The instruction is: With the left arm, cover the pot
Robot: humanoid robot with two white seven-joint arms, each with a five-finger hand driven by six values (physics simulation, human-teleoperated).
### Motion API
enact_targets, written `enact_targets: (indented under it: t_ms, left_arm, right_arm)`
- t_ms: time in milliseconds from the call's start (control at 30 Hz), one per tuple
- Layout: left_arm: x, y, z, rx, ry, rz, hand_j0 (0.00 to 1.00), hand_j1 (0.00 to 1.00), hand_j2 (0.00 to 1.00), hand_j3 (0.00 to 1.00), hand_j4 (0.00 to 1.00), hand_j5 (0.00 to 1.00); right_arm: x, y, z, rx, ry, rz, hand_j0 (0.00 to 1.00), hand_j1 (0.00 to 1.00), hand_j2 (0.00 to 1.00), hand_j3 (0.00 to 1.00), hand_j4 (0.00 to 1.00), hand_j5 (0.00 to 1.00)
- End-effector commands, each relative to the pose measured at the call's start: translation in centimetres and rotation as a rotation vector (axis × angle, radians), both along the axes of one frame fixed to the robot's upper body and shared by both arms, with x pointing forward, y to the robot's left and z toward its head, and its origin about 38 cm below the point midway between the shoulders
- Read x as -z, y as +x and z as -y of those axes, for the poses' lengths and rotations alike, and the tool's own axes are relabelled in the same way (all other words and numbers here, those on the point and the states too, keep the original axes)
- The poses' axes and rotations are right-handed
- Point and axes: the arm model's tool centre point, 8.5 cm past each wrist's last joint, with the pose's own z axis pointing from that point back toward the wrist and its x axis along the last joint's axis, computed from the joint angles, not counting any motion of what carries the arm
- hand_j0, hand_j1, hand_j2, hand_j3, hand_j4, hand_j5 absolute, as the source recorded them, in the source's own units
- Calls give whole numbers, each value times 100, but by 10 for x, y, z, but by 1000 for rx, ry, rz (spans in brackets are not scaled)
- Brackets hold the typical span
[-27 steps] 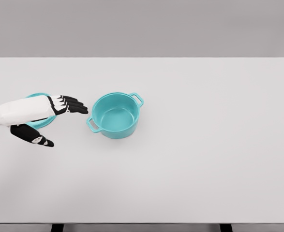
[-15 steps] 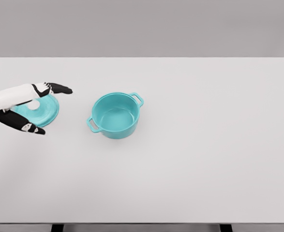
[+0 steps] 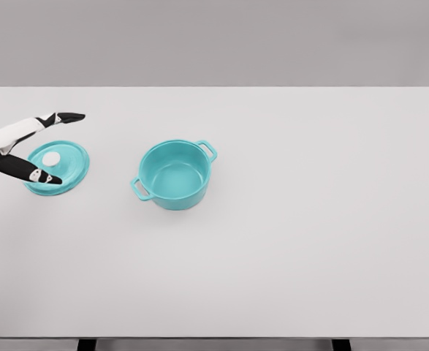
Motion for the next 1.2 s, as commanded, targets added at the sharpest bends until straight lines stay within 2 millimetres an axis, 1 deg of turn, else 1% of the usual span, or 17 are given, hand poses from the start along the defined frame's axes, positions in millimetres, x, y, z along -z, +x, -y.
enact_targets:
  t_ms: [0, 33, 67, 100, 133, 167, 200, 267, 300, 400, 500, 633, 667, 767, 833, 1000, 1167]
  left_arm:
    - [24, 6, -13, -114, 67, -27, 100, 100, 100, 100, 100, 100]
    - [31, 7, -22, -144, 89, -39, 100, 100, 100, 100, 100, 100]
    - [35, 10, -25, -156, 85, -55, 100, 100, 100, 100, 100, 100]
    - [34, 13, -23, -149, 76, -65, 100, 100, 100, 100, 100, 100]
    - [42, 11, -21, -143, 53, -100, 100, 100, 100, 100, 100, 100]
    - [45, 12, -22, -145, 61, -112, 100, 100, 100, 100, 100, 100]
    - [43, 14, -24, -150, 65, -109, 100, 100, 100, 100, 100, 100]
    - [47, 13, -23, -146, 71, -120, 100, 100, 100, 100, 100, 100]
    - [47, 14, -24, -149, 72, -122, 95, 95, 95, 95, 95, 95]
    - [47, 18, -35, -174, 82, -144, 95, 95, 95, 95, 95, 95]
    - [45, 20, -43, -202, 78, -150, 94, 94, 94, 94, 94, 94]
    - [47, 23, -52, -238, 31, -172, 92, 92, 92, 92, 92, 92]
    - [46, 23, -51, -235, 8, -178, 92, 92, 92, 92, 92, 92]
    - [49, 26, -44, -226, 12, -205, 91, 91, 91, 91, 91, 91]
    - [53, 27, -45, -255, 9, -242, 91, 91, 91, 91, 91, 91]
    - [57, 28, -46, -265, 17, -253, 91, 91, 91, 91, 91, 91]
    - [53, 32, -43, -254, 22, -245, 91, 91, 91, 91, 91, 91]
  right_arm:
    - [0, 0, 0, -1, 0, 0, 100, 100, 100, 100, 100, 100]
    - [0, 0, 0, 2, 0, 1, 100, 100, 100, 100, 100, 100]
    - [0, 0, 0, -1, 0, 0, 100, 100, 100, 100, 100, 100]
    - [0, 0, 0, -1, 0, 0, 100, 100, 100, 100, 100, 100]
    - [0, 0, 0, -1, 0, 0, 100, 100, 100, 100, 100, 100]
    - [0, 0, 0, -1, 0, 0, 100, 100, 100, 100, 100, 100]
    - [0, 0, 0, -1, 0, 0, 100, 100, 100, 100, 100, 100]
    - [0, 0, 0, -1, 0, 0, 100, 100, 100, 100, 100, 100]
    - [0, 0, 0, -1, 0, 0, 100, 100, 100, 100, 100, 100]
    - [0, 0, 0, 0, 0, 1, 100, 100, 100, 100, 100, 100]
    - [0, 0, 0, -1, 0, 0, 100, 100, 100, 100, 100, 100]
    - [0, 0, 0, 0, 0, 1, 100, 100, 100, 100, 100, 100]
    - [0, 0, 0, 2, 0, -1, 100, 100, 100, 100, 100, 100]
    - [0, 0, 0, 0, 0, 1, 100, 100, 100, 100, 100, 100]
    - [0, 0, 0, 0, 0, -1, 100, 100, 100, 100, 100, 100]
    - [0, 0, 0, 0, 0, 1, 100, 100, 100, 100, 100, 100]
    - [0, 0, 0, 0, 0, 1, 100, 100, 100, 100, 100, 100]
